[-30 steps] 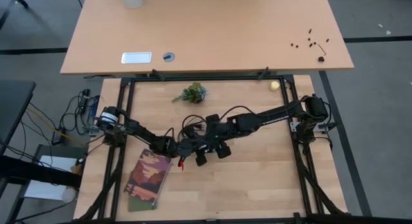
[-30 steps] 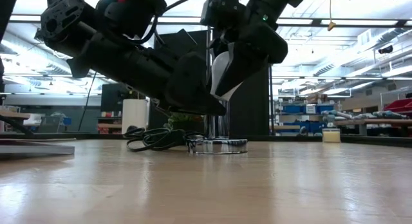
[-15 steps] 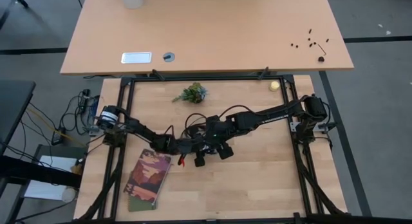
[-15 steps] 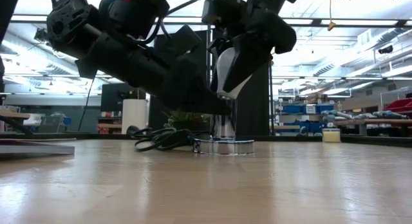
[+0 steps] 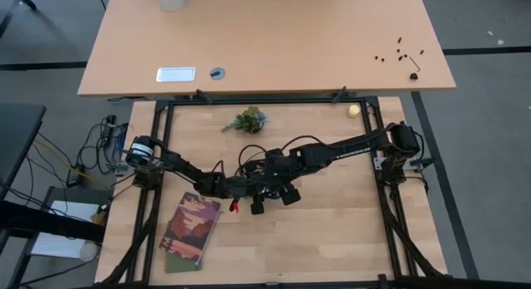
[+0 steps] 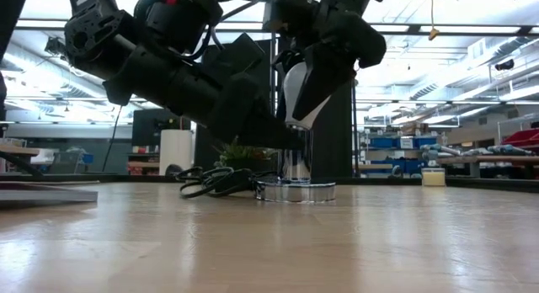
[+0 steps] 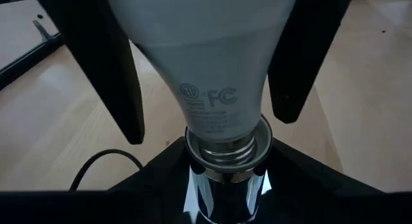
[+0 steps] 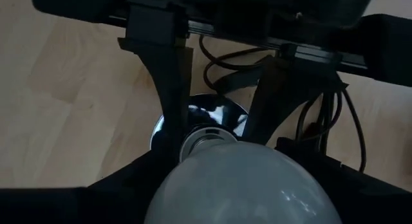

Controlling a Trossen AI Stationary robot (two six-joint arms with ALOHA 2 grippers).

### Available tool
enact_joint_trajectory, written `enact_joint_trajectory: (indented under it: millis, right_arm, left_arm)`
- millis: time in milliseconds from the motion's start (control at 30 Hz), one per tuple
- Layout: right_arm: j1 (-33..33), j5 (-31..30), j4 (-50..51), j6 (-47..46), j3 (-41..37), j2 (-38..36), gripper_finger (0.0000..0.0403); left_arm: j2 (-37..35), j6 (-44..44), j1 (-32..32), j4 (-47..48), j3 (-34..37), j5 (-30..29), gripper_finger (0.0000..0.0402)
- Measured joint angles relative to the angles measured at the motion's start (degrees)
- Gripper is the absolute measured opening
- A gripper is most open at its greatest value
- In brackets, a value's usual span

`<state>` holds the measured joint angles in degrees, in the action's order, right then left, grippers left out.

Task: Screw lightbulb
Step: Insert the white lightbulb into the lamp socket

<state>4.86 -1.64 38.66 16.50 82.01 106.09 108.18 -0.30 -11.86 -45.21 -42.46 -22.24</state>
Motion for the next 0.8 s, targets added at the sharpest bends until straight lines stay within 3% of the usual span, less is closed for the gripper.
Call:
enact_joint_trajectory:
  millis: [367,500,800]
  right_arm:
    - [0.3,-0.3,13.7,-0.1,9.9,5.1,0.0272]
    - [0.3,0.0,16.0,-0.4,10.9,5.2,0.0268]
    - [0.3,-0.1,19.5,-1.3,10.9,5.2,0.027]
  left_arm:
    - [0.7,0.1,1.4,-0.6,-1.5,2.3,0.0193]
    - [3.9,0.2,1.5,-5.7,-2.9,3.3,0.0193]
    - [5.8,-0.3,1.4,-6.1,-4.5,2.5,0.0193]
